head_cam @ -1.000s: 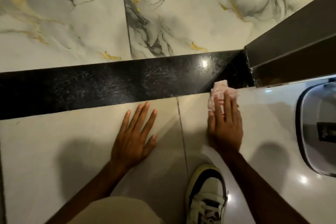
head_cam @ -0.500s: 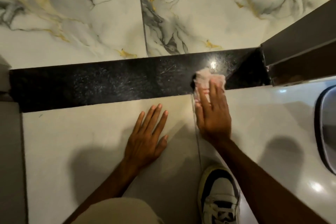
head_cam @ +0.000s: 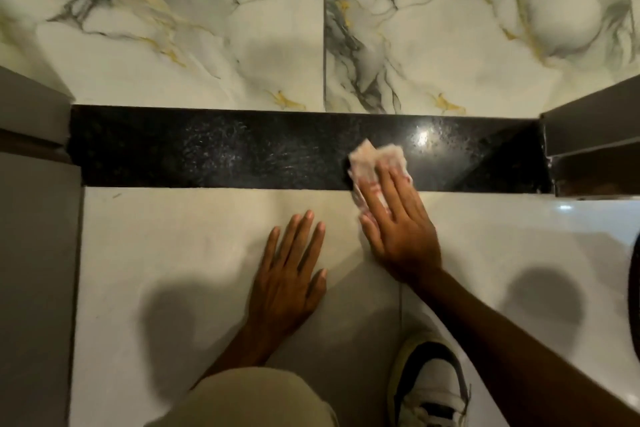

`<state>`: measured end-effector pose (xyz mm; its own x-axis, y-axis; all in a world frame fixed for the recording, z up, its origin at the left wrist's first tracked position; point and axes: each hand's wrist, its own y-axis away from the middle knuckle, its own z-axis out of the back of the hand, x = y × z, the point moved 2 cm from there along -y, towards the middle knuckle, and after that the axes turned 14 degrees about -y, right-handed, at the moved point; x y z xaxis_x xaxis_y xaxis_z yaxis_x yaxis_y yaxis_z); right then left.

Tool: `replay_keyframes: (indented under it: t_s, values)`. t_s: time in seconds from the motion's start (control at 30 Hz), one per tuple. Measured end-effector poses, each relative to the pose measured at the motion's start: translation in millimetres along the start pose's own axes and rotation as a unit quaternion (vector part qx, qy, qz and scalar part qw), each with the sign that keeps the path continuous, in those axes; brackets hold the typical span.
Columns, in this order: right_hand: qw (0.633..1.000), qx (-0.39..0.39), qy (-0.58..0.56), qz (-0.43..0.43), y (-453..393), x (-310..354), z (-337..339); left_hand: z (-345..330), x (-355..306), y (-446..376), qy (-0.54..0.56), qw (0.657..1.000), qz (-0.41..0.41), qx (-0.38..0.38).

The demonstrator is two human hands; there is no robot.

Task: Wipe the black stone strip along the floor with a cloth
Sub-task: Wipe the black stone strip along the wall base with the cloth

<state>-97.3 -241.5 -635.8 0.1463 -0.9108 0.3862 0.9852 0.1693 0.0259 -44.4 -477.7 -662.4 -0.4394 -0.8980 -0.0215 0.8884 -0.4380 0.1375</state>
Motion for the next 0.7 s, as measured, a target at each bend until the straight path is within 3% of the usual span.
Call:
replay_keyframes:
  t_s: [0.1,0.27,0.37,0.5,0.6,0.7]
  values:
    - [0.997,0.033,0.034,-0.059,29,-23,15,2,4,9,-0.013,1.000,-0.006,0.003]
    - [0.984,-0.081,0.000,-0.157,-69,-6,8,-3,4,5,0.000,0.999,0.039,-0.030]
    - [0.993,-0.044,-0.043,-0.096,-117,38,-15,-3,9,6,-0.010,0.991,0.131,-0.035]
    - [0.997,0.012,-0.056,0.055,-51,58,-26,5,10,10,-0.007,0.988,0.157,-0.013]
    - [1.000,0.010,-0.023,0.012,8,36,-7,11,19,14,0.001,0.992,0.129,0.000]
    - [0.998,-0.040,0.017,-0.042,-6,23,-3,4,44,26,-0.019,0.991,0.130,-0.022]
